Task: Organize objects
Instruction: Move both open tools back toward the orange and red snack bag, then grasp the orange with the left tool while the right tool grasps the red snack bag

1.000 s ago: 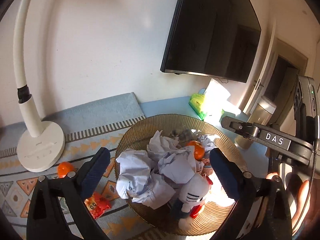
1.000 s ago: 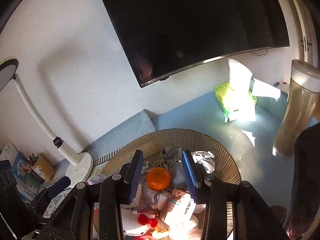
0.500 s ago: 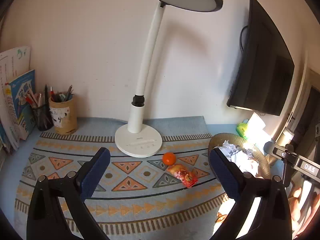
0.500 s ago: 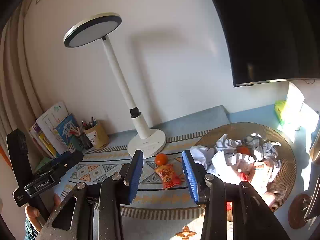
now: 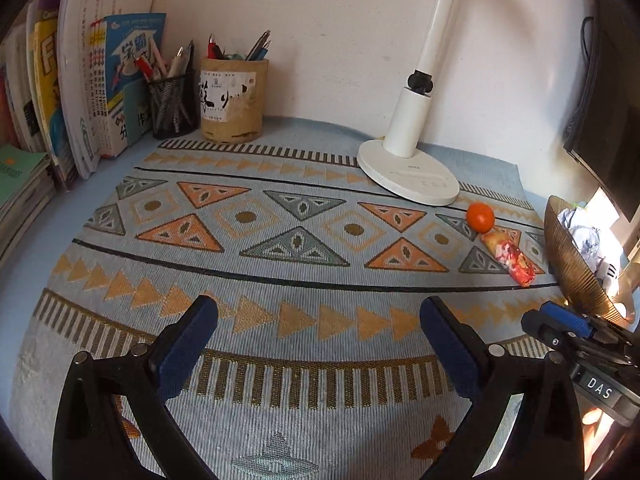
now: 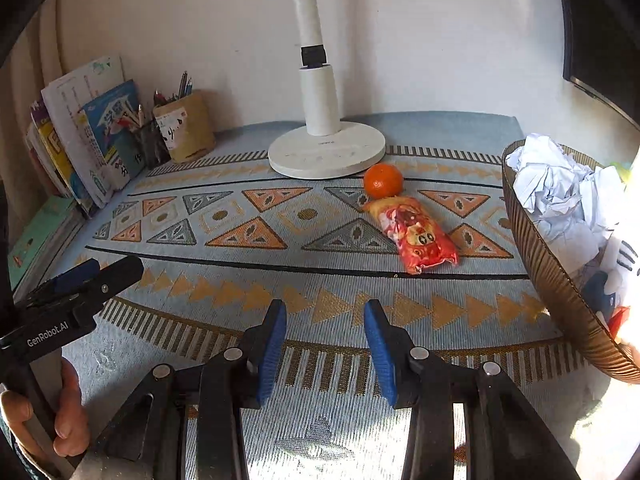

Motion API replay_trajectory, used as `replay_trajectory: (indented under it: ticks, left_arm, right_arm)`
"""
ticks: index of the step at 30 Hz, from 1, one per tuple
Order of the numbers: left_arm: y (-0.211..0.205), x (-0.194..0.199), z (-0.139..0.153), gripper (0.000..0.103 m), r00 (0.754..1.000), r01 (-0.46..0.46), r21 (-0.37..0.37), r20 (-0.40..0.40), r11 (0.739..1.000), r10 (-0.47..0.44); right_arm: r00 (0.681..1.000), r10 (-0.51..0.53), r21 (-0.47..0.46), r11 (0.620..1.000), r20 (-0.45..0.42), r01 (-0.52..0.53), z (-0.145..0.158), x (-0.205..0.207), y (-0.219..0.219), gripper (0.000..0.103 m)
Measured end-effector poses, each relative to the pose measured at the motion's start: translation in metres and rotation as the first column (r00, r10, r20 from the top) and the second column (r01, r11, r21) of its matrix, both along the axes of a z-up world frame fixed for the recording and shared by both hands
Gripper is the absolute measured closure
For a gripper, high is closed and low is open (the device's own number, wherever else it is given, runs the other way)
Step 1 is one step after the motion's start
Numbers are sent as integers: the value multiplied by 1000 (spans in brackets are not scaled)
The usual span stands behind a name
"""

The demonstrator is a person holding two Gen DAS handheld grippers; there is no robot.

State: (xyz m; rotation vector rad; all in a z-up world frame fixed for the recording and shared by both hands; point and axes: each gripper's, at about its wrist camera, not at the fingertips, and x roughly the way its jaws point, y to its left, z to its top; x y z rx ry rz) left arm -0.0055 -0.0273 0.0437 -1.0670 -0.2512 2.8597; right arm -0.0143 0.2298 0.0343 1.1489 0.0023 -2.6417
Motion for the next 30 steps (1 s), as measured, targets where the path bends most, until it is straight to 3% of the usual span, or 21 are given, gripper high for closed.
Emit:
replay_trajectory:
  ticks: [5, 9, 17, 21, 26, 30]
  left_arm:
    - [-2, 0, -4, 1, 1000, -8, 18, 29, 1000, 8]
    - [4, -1, -5, 1, 1000, 4, -11, 31, 1000, -3]
    - [12, 1, -4, 1, 1000, 17, -60, 20, 998, -16]
    - [17, -1, -4, 1, 999, 32, -91, 26, 995, -30]
    - [37, -29, 10, 1, 977, 202, -82, 83, 976, -195]
    - [67, -77, 33, 1, 913, 404, -3, 65, 915, -403]
  right_arm:
    - [998, -57, 74, 996, 15, 56, -15, -5, -3, 56]
    - [998, -62, 91, 994, -1, 62, -15, -3, -4, 44]
    - [995, -99, 67, 993, -7, 99, -11, -3, 5, 42]
    - [988, -153, 39, 988, 30, 152, -14, -10, 15, 42]
    - [945, -305, -89, 945, 115, 315, -16, -21, 48, 42]
    - [927, -339, -142, 921, 162, 362, -12, -38, 51, 41]
